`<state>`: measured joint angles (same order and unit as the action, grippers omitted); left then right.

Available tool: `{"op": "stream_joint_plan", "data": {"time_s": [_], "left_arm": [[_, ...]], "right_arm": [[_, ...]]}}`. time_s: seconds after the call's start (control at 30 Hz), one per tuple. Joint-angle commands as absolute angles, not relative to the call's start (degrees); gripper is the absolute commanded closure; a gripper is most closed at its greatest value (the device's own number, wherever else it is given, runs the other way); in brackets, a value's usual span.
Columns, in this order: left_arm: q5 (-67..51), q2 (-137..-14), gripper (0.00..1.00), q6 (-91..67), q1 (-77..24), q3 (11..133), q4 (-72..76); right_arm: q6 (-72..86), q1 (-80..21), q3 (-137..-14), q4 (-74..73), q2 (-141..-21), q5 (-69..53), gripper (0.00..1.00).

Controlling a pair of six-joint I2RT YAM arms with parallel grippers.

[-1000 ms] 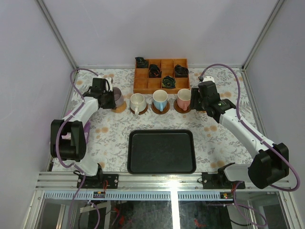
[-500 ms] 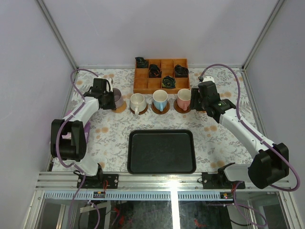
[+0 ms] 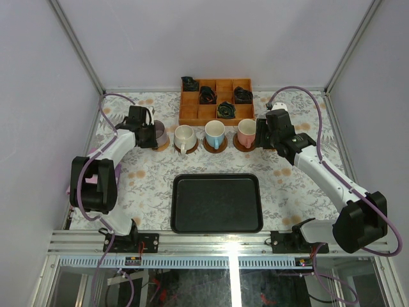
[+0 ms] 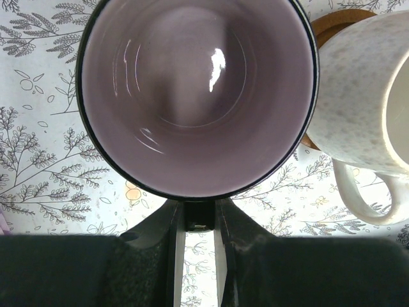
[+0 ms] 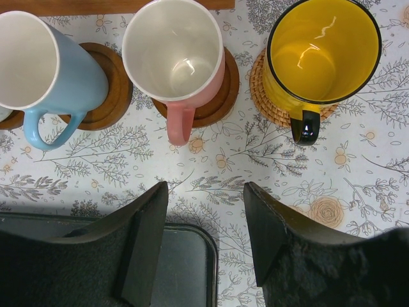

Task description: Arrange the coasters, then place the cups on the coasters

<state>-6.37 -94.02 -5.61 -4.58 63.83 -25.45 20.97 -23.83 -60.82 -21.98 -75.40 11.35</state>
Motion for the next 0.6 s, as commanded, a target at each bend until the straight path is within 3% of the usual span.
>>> {"op": "stream_joint_plan", "data": {"time_s": [0.0,0.57], "left_arm": [[-5.3,-93.7,1.00,-6.2,-5.2,64.5,-21.7],[-3.5,-93.5,1.00,-6.9,-6.0,63.5,-22.2]], "right_arm": [[20.9,-23.6,-61.0,-20.9,-74.7,11.8,0.42],[20.9,-23.6,-60.6,-20.9,-75.0,11.3,0.42]]}}
